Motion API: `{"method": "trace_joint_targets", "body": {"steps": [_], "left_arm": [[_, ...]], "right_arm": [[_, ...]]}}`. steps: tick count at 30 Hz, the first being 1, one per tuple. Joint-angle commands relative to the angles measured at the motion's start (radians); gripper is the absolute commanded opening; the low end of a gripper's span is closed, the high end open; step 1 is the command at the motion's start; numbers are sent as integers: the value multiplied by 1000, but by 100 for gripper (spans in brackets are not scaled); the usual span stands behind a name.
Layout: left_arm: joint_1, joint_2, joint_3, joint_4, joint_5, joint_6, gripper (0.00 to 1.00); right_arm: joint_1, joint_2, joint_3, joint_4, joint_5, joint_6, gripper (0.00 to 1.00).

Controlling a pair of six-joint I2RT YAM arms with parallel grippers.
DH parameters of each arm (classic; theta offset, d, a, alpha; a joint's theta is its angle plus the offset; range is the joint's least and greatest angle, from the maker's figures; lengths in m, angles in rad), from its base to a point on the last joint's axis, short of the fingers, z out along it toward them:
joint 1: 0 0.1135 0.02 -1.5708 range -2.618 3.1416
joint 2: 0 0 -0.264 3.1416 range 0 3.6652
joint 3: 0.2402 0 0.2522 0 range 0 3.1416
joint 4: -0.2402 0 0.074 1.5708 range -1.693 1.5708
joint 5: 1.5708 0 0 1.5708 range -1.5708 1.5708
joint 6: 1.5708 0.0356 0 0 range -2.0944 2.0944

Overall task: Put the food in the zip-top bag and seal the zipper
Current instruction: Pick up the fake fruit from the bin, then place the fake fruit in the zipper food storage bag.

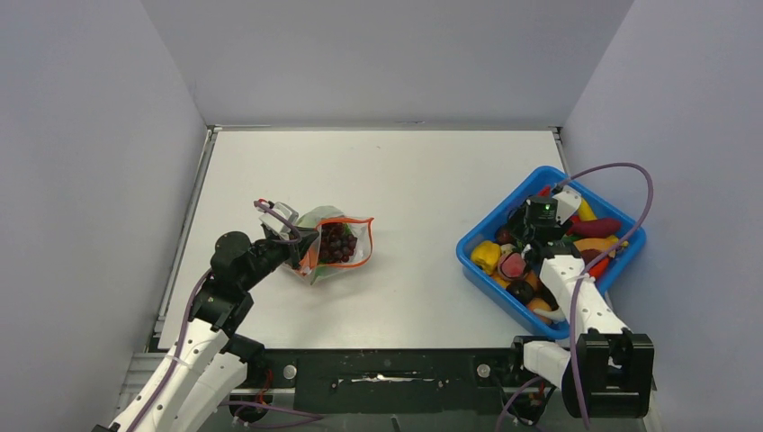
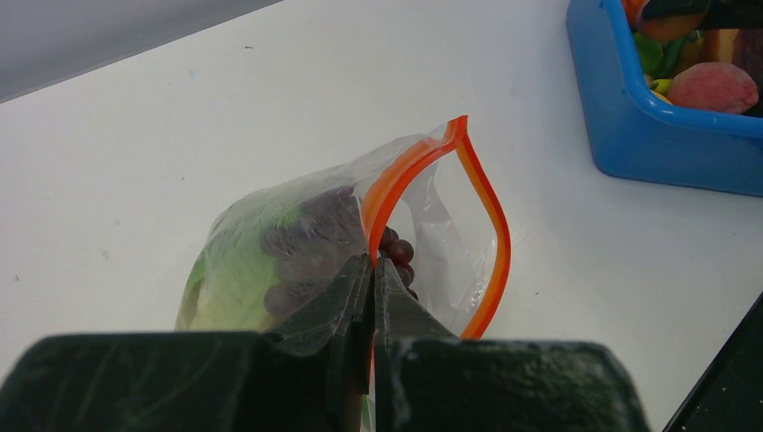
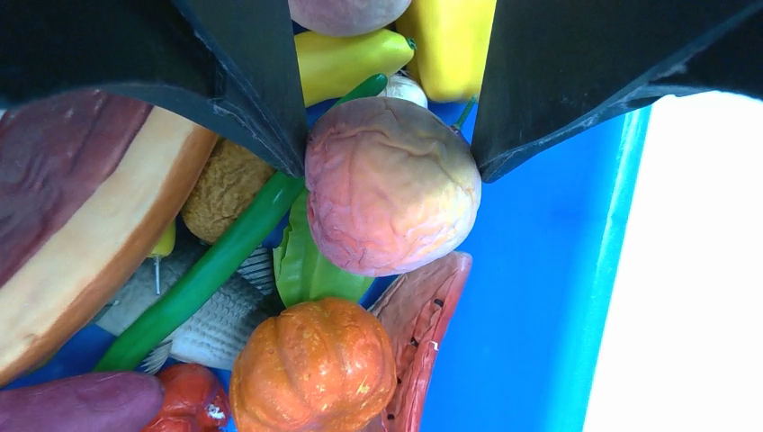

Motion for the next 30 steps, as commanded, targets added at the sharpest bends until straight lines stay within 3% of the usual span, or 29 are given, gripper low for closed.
{"method": "trace_joint_targets", "body": {"steps": [1,14,23,30], "left_arm": [[-4,-9,13,69,3,7,0],[-2,13,24,139,28,-82,0],[-3,58,79,175,45,-195,0],[-2,94,123,237,92,-294,0]], "right_arm": [[-8,-69,32,-12,31,-19,58],[90,-230,154,-145,-19,-38,55],[318,-250,237,-150,-14,-2,55],[614,-203,268,-48,18,16,54]]}}
